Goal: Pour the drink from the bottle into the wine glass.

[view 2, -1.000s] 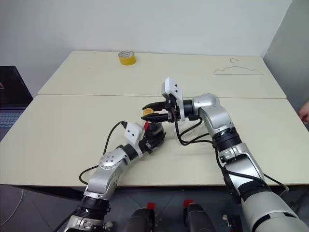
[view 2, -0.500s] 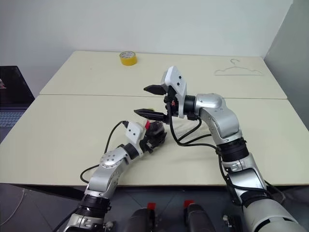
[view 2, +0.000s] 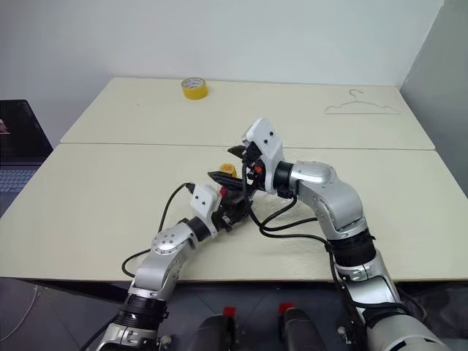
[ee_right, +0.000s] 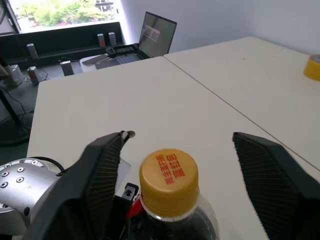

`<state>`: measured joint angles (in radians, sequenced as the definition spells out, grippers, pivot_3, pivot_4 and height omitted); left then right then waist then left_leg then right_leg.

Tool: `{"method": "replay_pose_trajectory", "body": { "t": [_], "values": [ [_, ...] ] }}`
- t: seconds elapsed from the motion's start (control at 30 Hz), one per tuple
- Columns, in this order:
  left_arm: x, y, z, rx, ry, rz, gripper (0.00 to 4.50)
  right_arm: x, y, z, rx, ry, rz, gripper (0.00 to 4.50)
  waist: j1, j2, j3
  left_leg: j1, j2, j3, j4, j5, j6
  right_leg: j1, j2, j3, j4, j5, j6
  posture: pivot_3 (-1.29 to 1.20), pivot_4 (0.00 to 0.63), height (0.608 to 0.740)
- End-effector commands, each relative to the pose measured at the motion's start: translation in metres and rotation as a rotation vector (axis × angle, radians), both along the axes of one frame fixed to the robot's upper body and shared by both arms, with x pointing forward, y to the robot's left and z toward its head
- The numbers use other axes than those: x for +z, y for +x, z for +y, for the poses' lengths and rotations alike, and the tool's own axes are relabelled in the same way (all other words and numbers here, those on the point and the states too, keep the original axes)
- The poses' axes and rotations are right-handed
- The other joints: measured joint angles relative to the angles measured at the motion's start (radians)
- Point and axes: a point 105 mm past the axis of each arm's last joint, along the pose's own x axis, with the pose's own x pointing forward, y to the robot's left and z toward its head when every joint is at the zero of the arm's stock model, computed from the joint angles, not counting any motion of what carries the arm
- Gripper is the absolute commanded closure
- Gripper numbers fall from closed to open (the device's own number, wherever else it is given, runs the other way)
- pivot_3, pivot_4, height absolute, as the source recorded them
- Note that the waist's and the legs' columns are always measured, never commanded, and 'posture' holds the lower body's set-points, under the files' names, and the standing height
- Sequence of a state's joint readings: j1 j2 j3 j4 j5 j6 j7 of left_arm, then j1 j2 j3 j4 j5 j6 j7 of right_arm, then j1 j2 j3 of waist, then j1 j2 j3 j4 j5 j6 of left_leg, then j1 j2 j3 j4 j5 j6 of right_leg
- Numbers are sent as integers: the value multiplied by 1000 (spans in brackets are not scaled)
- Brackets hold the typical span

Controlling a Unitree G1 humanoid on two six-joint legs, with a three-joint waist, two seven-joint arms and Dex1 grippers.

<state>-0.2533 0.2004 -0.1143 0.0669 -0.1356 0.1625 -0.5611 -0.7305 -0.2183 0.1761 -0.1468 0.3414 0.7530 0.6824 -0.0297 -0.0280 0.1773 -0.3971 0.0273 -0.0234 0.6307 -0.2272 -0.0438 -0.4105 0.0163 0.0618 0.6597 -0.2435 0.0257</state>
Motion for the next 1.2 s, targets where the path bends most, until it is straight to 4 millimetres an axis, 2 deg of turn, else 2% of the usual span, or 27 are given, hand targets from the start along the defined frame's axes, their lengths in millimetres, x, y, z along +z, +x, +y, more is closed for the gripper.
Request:
{"method": "replay_pose_trajectory", "body": {
  "t": [0.03,0.13,0.17,0.5,0.67,0.77,0.87,1.03,1.2],
  "values": [
    [-41,-13,-4,-26,46,149,1868,16,-3,-3,-14,43,-49,2101,0,0,0,0,0,0,0,0,0,0,0,0,0,0,0,0,150,740],
    [-41,-13,-4,-26,47,149,1868,14,-3,-3,-15,33,-50,3164,0,0,0,0,0,0,0,0,0,0,0,0,0,0,0,0,150,740],
    [-41,-12,-4,-26,47,149,1868,14,-3,-3,-15,30,-50,3264,0,0,0,0,0,0,0,0,0,0,0,0,0,0,0,0,150,740],
    [-40,-11,-4,-23,45,148,1868,17,-1,-3,45,8,-81,3262,0,0,0,0,0,0,0,0,0,0,0,0,0,0,0,0,150,740],
    [-38,-9,-1,-11,41,147,1868,14,-3,-10,260,-67,-119,3262,1,0,0,0,-1,0,0,0,0,1,0,-1,-1,0,0,0,150,740],
    [-39,-11,2,-5,44,150,1868,11,7,-16,333,-122,-134,3262,0,0,0,0,-1,-1,0,0,0,1,0,-1,-2,0,0,0,150,740],
    [-39,-13,6,11,45,152,1868,12,16,-19,385,-142,-155,3262,-1,0,0,0,0,0,0,0,0,1,0,-1,-2,0,0,0,150,740],
    [-41,-19,14,43,43,161,1868,9,19,-16,510,-191,-202,3262,-3,0,0,0,0,0,-2,0,0,1,0,-1,-3,0,0,0,150,740],
    [-42,-22,15,54,41,166,1868,6,25,-14,543,-221,-228,3262,-5,0,0,1,0,0,-2,0,0,1,0,-1,-2,0,0,0,150,740]
  ]
}}
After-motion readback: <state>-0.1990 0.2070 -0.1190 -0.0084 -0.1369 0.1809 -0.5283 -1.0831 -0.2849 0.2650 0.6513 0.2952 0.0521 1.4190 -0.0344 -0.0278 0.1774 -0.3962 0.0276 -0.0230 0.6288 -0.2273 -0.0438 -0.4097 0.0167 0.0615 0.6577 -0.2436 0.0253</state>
